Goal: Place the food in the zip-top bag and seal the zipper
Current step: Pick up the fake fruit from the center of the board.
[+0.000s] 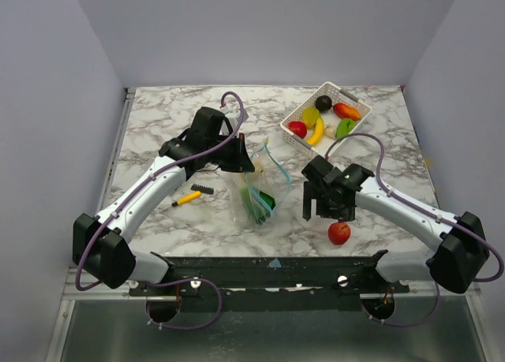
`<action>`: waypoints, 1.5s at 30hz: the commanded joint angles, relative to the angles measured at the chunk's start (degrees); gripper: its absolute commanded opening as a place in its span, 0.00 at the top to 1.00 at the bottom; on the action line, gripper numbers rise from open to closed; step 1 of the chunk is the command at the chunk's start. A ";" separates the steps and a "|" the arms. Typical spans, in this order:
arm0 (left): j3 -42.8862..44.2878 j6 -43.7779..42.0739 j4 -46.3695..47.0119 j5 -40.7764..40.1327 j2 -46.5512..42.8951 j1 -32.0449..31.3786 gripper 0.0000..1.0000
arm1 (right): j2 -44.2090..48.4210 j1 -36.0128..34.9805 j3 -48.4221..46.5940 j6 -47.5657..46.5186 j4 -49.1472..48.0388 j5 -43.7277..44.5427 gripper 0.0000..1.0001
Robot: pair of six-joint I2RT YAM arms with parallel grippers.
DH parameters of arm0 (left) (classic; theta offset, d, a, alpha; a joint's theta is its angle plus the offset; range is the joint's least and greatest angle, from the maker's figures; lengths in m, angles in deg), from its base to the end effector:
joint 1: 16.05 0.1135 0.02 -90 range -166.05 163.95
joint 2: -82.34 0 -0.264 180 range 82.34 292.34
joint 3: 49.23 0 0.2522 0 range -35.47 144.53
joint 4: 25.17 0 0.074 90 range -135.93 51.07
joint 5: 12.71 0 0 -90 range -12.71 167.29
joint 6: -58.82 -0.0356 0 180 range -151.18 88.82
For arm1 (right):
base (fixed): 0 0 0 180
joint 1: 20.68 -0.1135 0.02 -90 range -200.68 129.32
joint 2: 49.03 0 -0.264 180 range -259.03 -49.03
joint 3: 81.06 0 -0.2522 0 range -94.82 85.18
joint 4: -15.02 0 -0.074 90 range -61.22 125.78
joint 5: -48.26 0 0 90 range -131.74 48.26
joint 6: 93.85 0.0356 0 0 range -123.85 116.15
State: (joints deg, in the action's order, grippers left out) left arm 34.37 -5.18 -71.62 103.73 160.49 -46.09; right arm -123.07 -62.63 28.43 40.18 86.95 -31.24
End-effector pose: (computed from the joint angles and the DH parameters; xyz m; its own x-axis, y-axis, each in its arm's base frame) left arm 0.2490 -0.1623 0.3264 -0.8345 0.0291 -0.5503 0.4154 0.6895 -0.5934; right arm 0.1728 0.1466 0.2463 -0.9508 0.0643 -0.3031 0.0523 0.9975 0.0477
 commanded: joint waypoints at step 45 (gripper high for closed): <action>0.47 0.02 0.80 2.74 -2.66 0.34 1.00 | -11.45 -0.64 8.29 11.83 -9.79 22.18 0.41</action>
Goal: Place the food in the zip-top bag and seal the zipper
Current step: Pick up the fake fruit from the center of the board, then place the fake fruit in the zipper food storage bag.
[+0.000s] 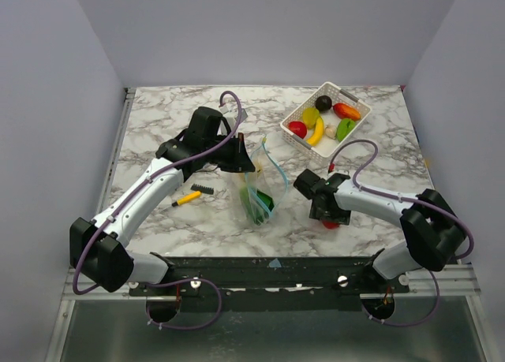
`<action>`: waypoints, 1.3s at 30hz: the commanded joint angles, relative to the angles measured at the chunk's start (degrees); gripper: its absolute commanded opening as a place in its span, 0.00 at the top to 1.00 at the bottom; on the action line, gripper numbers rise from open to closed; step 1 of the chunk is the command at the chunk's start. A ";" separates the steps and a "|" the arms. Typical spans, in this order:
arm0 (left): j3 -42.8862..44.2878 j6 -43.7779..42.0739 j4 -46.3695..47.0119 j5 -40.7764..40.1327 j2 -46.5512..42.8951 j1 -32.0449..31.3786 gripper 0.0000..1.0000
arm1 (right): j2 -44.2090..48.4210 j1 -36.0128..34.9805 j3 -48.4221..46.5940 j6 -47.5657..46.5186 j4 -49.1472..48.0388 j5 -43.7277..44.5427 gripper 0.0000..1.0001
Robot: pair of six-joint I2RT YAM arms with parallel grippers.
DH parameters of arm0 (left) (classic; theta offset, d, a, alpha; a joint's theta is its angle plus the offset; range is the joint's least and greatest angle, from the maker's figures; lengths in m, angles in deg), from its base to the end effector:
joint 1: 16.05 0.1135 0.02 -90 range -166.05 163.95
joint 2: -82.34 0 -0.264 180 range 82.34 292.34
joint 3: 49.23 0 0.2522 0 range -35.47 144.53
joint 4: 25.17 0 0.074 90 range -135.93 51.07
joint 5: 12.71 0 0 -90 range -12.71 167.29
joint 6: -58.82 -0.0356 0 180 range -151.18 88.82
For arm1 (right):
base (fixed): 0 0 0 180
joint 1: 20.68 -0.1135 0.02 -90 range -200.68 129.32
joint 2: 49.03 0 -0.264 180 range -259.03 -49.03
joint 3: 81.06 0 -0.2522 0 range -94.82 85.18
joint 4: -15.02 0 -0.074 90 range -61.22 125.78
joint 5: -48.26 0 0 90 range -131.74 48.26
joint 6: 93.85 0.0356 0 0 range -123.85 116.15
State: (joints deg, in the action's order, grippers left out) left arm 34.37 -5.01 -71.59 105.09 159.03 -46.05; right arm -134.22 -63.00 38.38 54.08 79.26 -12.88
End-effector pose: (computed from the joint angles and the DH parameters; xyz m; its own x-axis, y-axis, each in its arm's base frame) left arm 0.2437 -0.1599 0.3336 -0.8270 0.0270 -0.5616 0.4336 0.6664 -0.6066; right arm 0.1810 0.1416 0.1663 -0.8862 0.1968 -0.4194 0.3171 0.9176 -0.2395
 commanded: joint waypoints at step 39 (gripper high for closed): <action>0.73 -0.51 0.53 1.00 -1.15 0.29 1.00 | 19.86 -2.26 -9.03 -24.63 -43.29 -44.38 0.21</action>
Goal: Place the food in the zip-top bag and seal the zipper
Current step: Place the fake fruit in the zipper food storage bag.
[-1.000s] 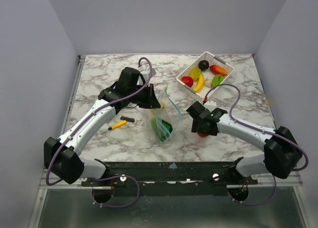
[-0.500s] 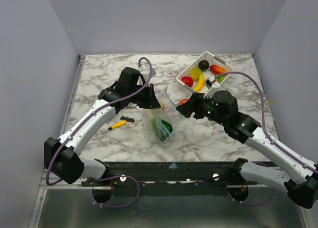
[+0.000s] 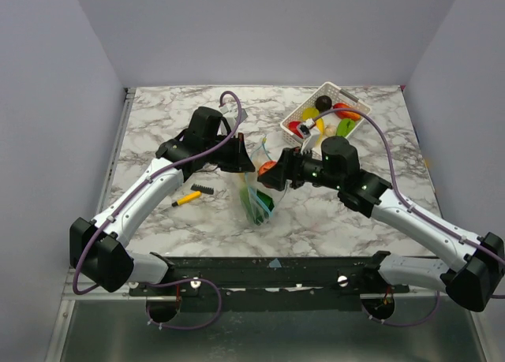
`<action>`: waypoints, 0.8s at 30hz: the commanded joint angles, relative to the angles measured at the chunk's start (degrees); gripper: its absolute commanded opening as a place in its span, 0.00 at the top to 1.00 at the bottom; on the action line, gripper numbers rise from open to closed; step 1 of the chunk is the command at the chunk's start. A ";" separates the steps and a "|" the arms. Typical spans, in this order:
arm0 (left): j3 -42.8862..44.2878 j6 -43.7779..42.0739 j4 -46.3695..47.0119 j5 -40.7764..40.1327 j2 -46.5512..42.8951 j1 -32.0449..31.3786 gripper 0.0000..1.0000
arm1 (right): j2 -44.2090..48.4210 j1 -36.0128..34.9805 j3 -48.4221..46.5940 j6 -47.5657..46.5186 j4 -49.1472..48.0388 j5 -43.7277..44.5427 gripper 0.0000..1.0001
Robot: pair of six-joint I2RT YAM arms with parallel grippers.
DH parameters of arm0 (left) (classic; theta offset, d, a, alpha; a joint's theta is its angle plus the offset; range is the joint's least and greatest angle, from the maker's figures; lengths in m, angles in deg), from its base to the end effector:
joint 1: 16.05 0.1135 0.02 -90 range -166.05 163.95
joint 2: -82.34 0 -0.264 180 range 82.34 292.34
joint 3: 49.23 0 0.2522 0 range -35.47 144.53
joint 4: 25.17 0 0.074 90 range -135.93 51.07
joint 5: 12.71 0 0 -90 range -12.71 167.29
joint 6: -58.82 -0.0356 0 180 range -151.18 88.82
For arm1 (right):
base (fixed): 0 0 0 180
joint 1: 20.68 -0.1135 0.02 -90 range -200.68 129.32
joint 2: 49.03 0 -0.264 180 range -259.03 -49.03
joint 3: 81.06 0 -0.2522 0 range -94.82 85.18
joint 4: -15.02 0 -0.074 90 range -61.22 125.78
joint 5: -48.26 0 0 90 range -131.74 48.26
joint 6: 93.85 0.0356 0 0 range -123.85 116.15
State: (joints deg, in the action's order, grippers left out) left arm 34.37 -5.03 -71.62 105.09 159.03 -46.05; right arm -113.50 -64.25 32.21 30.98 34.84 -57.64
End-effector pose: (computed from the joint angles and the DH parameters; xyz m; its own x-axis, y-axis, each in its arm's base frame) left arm 0.2437 -0.1599 0.3336 -0.8271 0.0274 -0.5614 0.4336 0.6665 -0.6064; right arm 0.1827 0.1872 0.3290 -0.6661 0.1245 -0.7354 -0.5746 0.5430 0.6124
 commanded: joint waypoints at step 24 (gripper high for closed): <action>0.73 -0.75 0.48 0.69 -1.33 0.29 1.00 | 0.27 -1.58 -12.28 -4.71 19.33 30.72 0.35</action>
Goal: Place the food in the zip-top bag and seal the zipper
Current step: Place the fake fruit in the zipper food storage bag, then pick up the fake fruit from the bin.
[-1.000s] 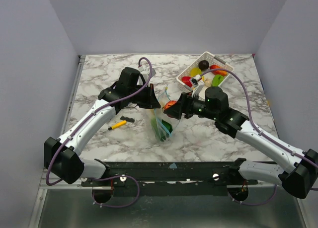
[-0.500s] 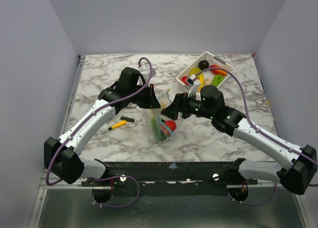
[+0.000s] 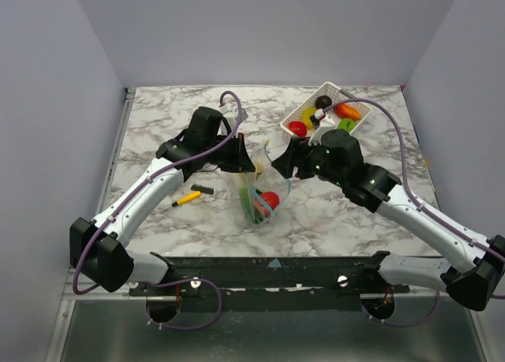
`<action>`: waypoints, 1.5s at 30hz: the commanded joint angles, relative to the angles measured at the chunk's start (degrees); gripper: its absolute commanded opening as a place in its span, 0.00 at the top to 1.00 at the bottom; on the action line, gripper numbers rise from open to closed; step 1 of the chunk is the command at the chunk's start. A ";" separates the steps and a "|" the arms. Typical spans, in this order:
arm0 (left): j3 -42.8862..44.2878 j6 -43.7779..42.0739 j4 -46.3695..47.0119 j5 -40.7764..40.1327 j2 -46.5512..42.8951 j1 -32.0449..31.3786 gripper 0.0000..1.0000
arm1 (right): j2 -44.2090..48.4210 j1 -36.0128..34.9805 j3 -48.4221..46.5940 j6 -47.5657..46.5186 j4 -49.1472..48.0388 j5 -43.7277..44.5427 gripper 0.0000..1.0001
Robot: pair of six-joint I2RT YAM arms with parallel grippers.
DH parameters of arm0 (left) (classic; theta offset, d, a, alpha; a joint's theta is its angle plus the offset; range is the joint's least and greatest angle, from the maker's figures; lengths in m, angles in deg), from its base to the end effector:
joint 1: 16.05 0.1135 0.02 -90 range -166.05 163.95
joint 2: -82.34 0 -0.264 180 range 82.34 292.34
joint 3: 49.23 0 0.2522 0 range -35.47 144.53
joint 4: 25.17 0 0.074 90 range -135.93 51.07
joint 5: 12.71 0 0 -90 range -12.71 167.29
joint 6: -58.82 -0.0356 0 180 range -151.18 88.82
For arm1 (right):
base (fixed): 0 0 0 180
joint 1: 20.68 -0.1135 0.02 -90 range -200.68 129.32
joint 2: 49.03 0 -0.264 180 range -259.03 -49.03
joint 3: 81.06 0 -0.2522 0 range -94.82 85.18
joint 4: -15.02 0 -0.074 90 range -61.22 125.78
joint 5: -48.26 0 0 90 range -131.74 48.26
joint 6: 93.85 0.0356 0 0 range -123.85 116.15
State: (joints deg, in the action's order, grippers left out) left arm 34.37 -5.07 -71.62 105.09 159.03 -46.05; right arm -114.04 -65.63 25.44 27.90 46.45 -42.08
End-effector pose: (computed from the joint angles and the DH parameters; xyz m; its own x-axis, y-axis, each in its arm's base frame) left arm 0.2437 -0.1599 0.3336 -0.8268 0.0278 -0.5618 0.4342 0.6665 -0.6060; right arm 0.1830 0.1830 0.3473 -0.6084 0.1362 -0.7819 -0.4589 0.7434 0.4866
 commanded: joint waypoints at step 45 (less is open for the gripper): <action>0.82 -1.06 0.21 0.21 -2.40 0.29 1.00 | -56.54 28.31 -35.10 8.23 12.58 20.59 0.45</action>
State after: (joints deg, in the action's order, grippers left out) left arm 34.37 -5.25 -71.70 105.04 158.09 -46.05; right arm -167.96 -37.78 -9.23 35.07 61.00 -24.33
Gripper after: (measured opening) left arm 0.011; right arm 0.556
